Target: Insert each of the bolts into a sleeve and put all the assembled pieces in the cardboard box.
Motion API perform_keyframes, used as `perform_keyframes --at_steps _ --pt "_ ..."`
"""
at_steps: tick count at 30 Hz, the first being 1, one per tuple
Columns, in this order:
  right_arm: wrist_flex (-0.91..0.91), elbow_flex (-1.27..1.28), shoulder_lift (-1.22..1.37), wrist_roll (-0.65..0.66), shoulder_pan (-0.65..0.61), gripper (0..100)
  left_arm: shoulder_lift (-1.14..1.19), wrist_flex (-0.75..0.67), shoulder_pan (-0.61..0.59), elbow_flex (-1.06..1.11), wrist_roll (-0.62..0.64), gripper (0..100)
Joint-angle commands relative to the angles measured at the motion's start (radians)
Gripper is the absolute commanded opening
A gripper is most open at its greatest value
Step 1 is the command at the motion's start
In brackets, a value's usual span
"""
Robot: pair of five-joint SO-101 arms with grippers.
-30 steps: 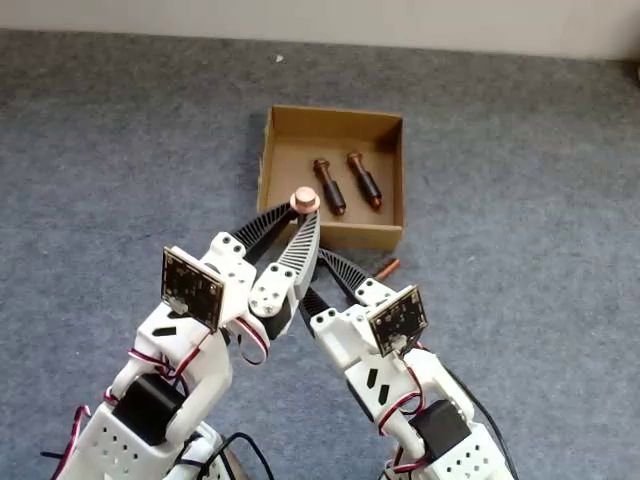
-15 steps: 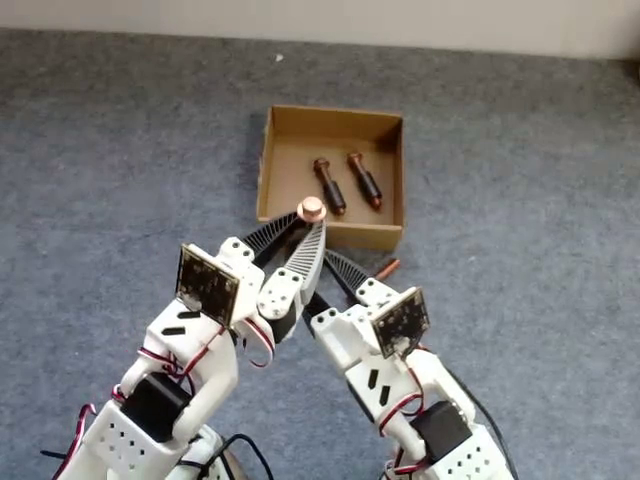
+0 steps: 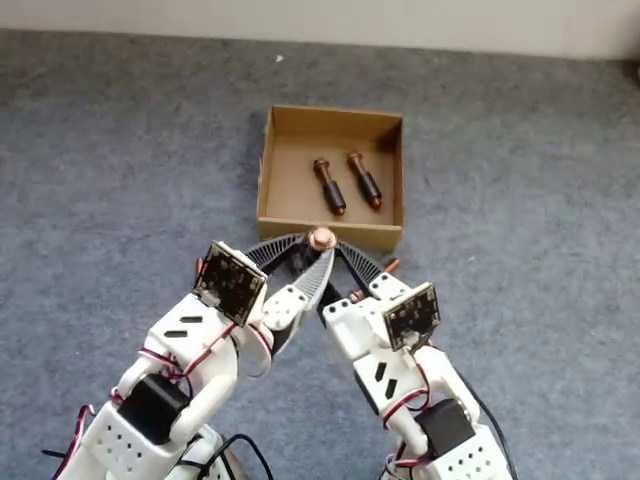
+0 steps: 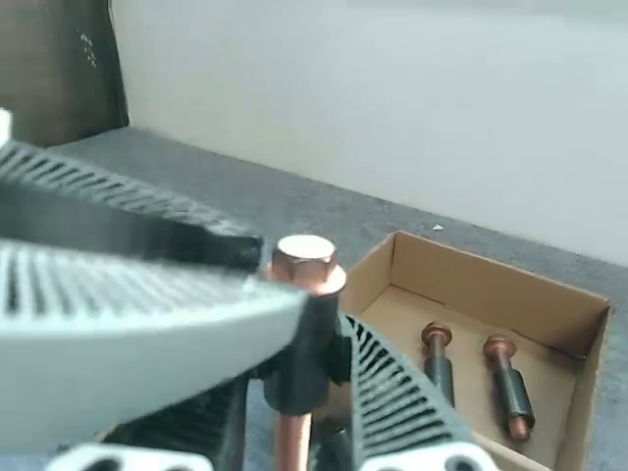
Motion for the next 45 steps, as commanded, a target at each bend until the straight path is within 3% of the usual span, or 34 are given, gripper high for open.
perform_keyframes --at_steps 1,7,12,18,24,28,38,45 --pt "-0.007 0.139 -0.024 0.003 0.038 0.4 -0.005 0.163 0.007 -0.119 -0.018 16" --pt "-0.001 0.139 -0.022 0.003 0.054 0.4 -0.007 0.448 0.004 -0.272 -0.124 19" --pt "0.082 0.139 -0.016 0.003 0.053 0.4 -0.007 0.543 -0.067 -0.278 -0.229 11" --pt "0.120 0.139 -0.015 0.003 0.053 0.4 -0.007 0.540 -0.288 -0.226 -0.250 1" --pt "0.182 0.139 -0.013 0.008 0.053 0.4 -0.185 0.540 -0.458 -0.105 -0.250 1" --pt "0.246 0.082 -0.013 0.008 0.053 0.4 -0.392 0.543 -0.481 0.050 -0.252 1" --pt "0.337 -0.127 0.012 0.011 0.053 0.4 -0.355 0.476 -0.484 0.220 -0.250 1" --pt "0.216 -0.372 0.394 0.011 0.077 0.4 -0.355 0.347 -0.598 0.314 -0.249 1"
